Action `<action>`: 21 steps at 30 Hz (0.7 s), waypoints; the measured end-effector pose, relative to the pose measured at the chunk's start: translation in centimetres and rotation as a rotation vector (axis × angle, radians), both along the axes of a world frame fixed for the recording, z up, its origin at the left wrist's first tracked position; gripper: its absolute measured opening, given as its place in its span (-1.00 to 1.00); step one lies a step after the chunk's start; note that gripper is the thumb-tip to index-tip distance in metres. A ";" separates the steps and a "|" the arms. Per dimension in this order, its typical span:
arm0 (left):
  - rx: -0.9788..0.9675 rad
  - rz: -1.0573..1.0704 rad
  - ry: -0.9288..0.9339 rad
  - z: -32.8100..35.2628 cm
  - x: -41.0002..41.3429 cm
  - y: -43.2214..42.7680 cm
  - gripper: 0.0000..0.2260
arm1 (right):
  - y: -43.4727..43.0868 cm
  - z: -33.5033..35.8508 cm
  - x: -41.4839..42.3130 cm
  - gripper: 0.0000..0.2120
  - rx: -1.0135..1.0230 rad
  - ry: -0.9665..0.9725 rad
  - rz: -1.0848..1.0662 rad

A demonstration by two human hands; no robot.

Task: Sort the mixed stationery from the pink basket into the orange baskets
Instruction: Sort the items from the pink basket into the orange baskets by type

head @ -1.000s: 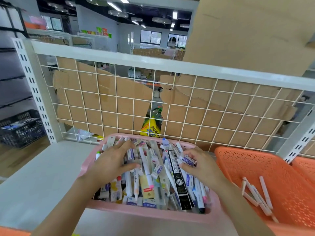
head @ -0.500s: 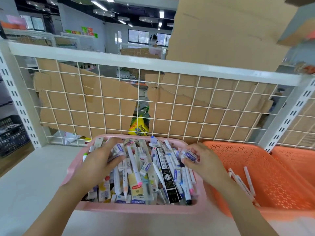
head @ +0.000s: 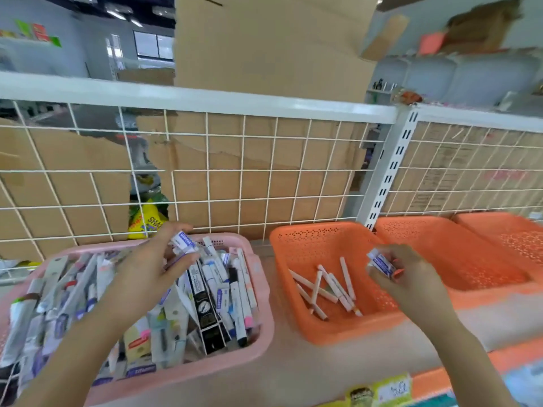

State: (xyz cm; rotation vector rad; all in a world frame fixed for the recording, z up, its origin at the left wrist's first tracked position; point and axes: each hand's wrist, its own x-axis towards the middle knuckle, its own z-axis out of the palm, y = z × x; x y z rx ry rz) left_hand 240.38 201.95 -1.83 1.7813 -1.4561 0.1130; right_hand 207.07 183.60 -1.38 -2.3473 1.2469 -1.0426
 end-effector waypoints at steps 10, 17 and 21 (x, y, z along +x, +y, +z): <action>-0.006 -0.168 0.074 0.9 -9.4 -10.4 -0.70 | -6.0 0.1 -10.7 -0.63 -0.018 -0.034 -0.098; 0.004 -0.239 0.077 1.2 -19.0 -19.3 -0.68 | -13.1 -0.4 -17.1 -0.62 -0.006 -0.041 -0.058; 0.075 -0.285 0.105 0.5 -24.4 -24.4 -0.74 | -17.3 -1.4 -19.9 -0.67 0.018 -0.003 -0.037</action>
